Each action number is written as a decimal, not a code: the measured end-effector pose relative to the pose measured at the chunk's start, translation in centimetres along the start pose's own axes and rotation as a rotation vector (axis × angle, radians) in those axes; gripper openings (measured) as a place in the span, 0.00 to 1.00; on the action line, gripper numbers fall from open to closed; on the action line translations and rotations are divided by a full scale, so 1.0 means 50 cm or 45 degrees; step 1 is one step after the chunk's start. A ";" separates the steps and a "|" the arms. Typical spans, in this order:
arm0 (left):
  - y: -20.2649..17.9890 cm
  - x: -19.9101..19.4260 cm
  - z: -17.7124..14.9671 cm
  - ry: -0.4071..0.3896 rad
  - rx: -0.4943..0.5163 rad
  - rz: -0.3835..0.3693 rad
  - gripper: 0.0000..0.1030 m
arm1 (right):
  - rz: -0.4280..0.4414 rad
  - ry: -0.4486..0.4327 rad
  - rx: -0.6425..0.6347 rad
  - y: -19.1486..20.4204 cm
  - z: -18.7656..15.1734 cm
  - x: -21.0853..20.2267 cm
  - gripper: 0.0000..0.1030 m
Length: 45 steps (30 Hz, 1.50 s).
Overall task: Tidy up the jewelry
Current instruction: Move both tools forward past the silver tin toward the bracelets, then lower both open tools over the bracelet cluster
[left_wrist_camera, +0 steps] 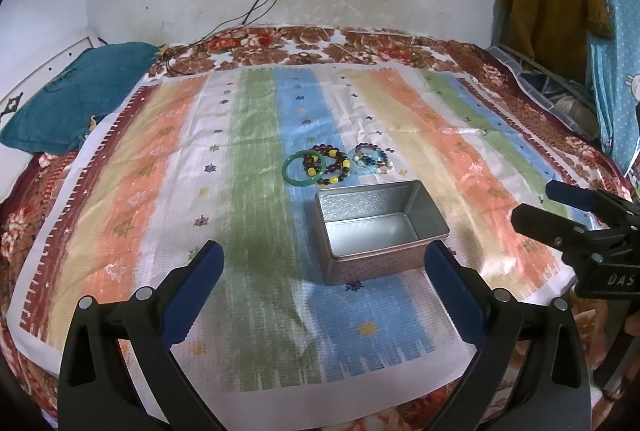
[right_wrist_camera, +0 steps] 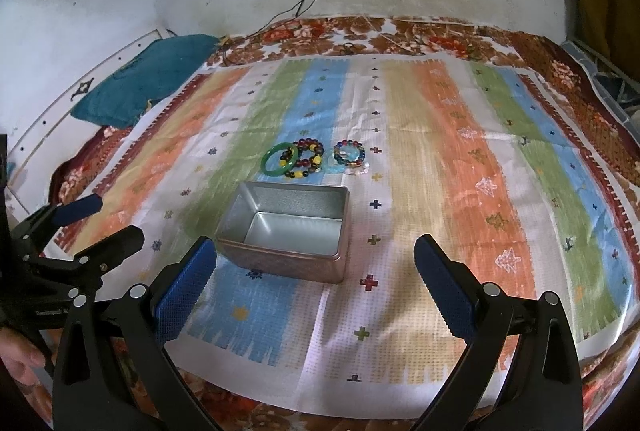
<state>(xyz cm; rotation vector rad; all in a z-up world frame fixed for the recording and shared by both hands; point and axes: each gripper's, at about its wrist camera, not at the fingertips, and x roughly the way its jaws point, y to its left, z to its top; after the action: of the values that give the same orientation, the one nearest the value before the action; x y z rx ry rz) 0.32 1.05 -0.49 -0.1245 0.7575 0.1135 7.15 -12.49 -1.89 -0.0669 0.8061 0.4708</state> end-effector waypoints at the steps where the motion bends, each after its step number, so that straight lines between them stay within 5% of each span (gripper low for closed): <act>1: 0.001 0.000 -0.001 0.001 -0.001 -0.001 0.95 | -0.002 0.001 0.007 -0.002 0.000 0.000 0.97; 29: 0.010 0.041 0.028 0.038 0.034 0.112 0.95 | -0.043 0.028 0.019 0.002 0.029 0.053 0.97; 45: 0.053 0.105 0.077 0.109 -0.055 0.126 0.95 | -0.092 0.039 0.062 -0.020 0.075 0.092 0.97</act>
<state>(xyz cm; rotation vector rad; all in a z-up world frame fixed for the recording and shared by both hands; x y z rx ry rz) 6.34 4.55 -1.51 -0.1335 0.8473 0.2196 12.87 -10.77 -2.68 -0.0578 0.8424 0.3824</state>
